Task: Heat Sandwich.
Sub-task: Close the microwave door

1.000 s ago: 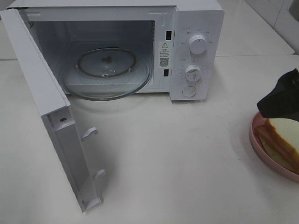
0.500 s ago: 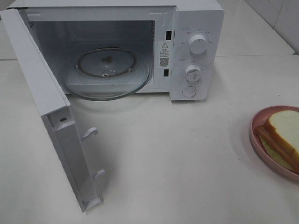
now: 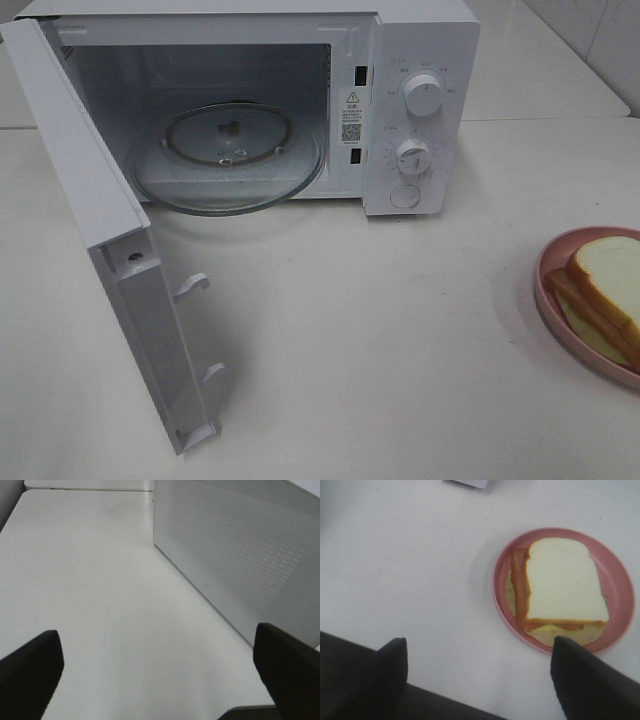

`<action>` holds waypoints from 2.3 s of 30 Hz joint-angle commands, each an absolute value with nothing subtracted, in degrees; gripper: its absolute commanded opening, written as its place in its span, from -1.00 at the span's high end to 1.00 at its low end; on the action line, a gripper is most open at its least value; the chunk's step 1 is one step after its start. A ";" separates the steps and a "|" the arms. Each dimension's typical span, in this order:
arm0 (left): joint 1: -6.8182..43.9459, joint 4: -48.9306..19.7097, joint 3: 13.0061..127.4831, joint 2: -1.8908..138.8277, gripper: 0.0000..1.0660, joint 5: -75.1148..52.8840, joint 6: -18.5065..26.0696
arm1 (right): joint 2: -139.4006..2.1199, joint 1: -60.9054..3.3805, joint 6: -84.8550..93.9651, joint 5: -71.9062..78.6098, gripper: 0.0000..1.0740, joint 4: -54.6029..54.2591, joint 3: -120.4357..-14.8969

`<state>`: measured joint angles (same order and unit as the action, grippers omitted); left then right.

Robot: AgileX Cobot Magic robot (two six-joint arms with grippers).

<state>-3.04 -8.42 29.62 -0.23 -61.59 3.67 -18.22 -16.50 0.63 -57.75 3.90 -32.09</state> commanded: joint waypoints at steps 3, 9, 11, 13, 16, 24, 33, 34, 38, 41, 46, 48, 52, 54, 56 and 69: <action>-3.15 -8.42 29.45 -0.74 -0.84 -61.31 3.50 | -13.81 -12.66 0.00 -59.59 -0.42 3.95 -31.57; -3.15 -8.42 29.45 -0.74 -0.84 -61.31 3.50 | -9.28 -10.20 0.00 -59.87 -0.42 3.95 -31.51; -3.15 -8.42 29.45 -0.74 -0.84 -61.31 3.50 | -8.19 -9.11 0.00 -59.93 -0.42 3.90 -31.51; -3.15 -8.42 29.45 -0.74 -0.84 -61.31 3.50 | -7.56 -8.54 0.00 -59.76 -0.42 3.90 -31.28; -3.15 -8.42 29.45 -0.74 -0.84 -61.31 3.50 | -4.35 -6.65 -0.34 -57.41 -0.42 3.55 -28.82; -3.15 -8.42 29.45 -0.74 -0.84 -61.31 3.50 | 1.72 -3.95 -0.97 -56.89 -0.42 3.44 -28.48; -3.15 -8.42 29.45 -0.80 -0.84 -61.31 3.50 | 1.78 -3.95 -0.97 -56.89 -0.42 3.44 -28.48; -3.15 -8.42 29.45 -0.80 -0.84 -61.31 3.50 | 1.78 -3.95 -0.97 -56.89 -0.42 3.44 -28.48; -3.15 -8.42 29.45 -0.80 -0.84 -61.31 3.50 | 1.78 -3.95 -0.97 -56.89 -0.42 3.44 -28.48; -3.15 -8.42 29.45 -0.80 -0.84 -61.31 3.50 | 1.78 -3.95 -0.97 -56.89 -0.42 3.44 -28.48; -3.15 -8.42 29.45 -0.80 -0.84 -61.31 3.50 | 1.78 -3.95 -0.97 -56.89 -0.42 3.44 -28.48; -3.15 -8.42 29.45 -0.80 -0.84 -61.31 3.50 | 1.78 -3.95 -0.97 -56.89 -0.42 3.44 -28.48; -3.15 -8.42 29.45 -0.80 -0.84 -61.31 3.50 | 1.78 -3.95 -0.97 -56.89 -0.42 3.44 -28.48; -3.15 -8.42 29.45 -0.80 -0.84 -61.31 3.50 | 1.78 -3.95 -0.97 -56.89 -0.42 3.44 -28.48; -3.15 -8.42 29.45 -0.80 -0.84 -61.31 3.50 | 1.78 -3.95 -0.97 -56.89 -0.42 3.44 -28.48; -3.15 -8.42 29.45 -0.80 -0.84 -61.31 3.50 | 1.78 -3.95 -0.97 -56.89 -0.42 3.44 -28.48</action>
